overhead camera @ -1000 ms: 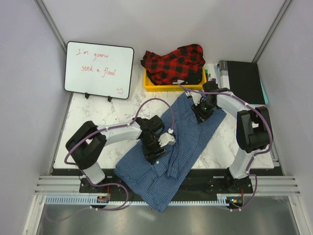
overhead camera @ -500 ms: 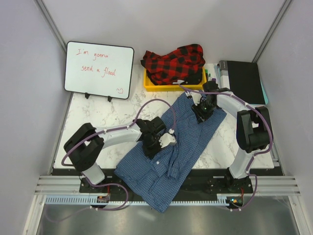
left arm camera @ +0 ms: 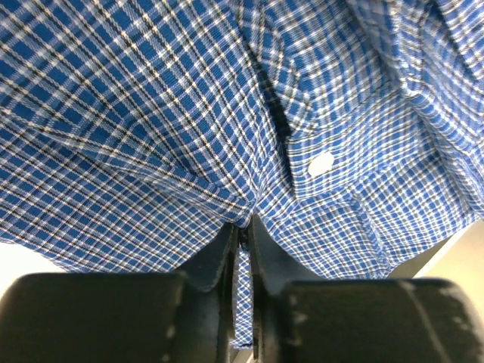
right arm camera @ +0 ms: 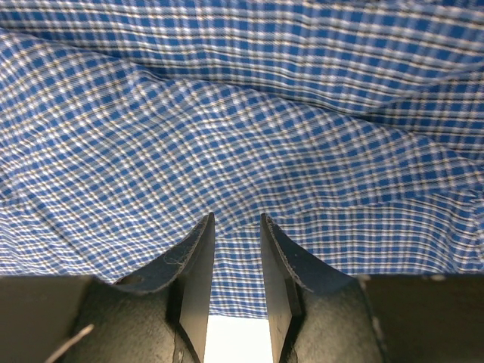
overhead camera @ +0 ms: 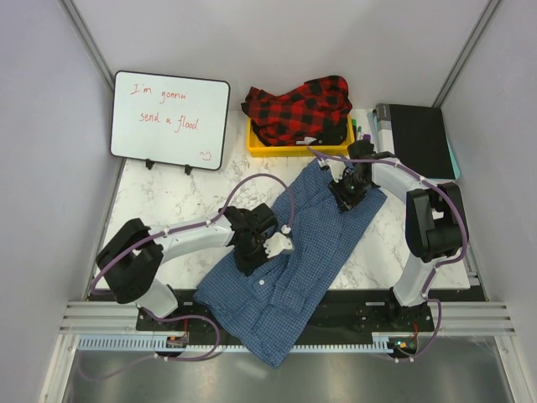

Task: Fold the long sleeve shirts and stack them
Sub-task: Fold the shirt

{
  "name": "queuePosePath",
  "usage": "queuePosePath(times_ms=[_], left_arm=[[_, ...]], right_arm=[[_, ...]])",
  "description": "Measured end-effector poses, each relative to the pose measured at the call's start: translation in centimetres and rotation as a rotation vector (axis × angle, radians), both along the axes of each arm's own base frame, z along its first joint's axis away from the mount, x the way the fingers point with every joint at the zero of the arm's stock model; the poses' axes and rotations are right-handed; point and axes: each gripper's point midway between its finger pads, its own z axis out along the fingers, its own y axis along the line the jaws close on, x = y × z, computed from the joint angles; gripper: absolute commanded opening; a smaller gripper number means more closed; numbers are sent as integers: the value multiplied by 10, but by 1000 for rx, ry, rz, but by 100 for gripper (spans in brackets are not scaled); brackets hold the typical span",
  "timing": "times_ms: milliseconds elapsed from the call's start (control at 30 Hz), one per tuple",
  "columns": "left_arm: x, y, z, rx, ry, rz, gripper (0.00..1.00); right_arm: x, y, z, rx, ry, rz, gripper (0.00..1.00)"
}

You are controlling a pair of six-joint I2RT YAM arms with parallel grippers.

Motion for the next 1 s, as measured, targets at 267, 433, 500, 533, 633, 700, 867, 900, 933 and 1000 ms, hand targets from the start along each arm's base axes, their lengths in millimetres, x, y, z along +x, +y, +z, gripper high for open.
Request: queuePosePath(times_ms=[267, 433, 500, 533, 633, 700, 867, 900, 933, 1000], left_arm=[[3, 19, -6, 58, -8, 11, 66], [12, 14, 18, -75, -92, -22, 65], [18, 9, 26, -115, -134, -46, 56], [19, 8, 23, -113, -137, -58, 54], [18, 10, 3, -62, -95, -75, 48], [11, 15, -15, -7, -46, -91, 45], [2, 1, -22, 47, -4, -158, 43], [0, -5, -22, 54, 3, -172, 42], [-2, -12, -22, 58, 9, -185, 42], [-8, -24, -22, 58, 19, -211, 41]], right_arm=[[-2, -1, 4, 1, -10, 0, 38], [-1, -7, 17, -20, -62, -4, 38], [1, -12, 20, -35, -76, -14, 37], [2, -16, 20, -44, -80, -22, 37], [5, -29, 18, -79, -86, -43, 37], [8, -36, 15, -103, -87, -55, 35], [17, -45, -16, -166, -62, -50, 31], [17, -47, -26, -182, -42, -47, 29], [23, -47, -24, -189, -56, -44, 28], [34, -49, -24, -205, -81, -44, 27]])
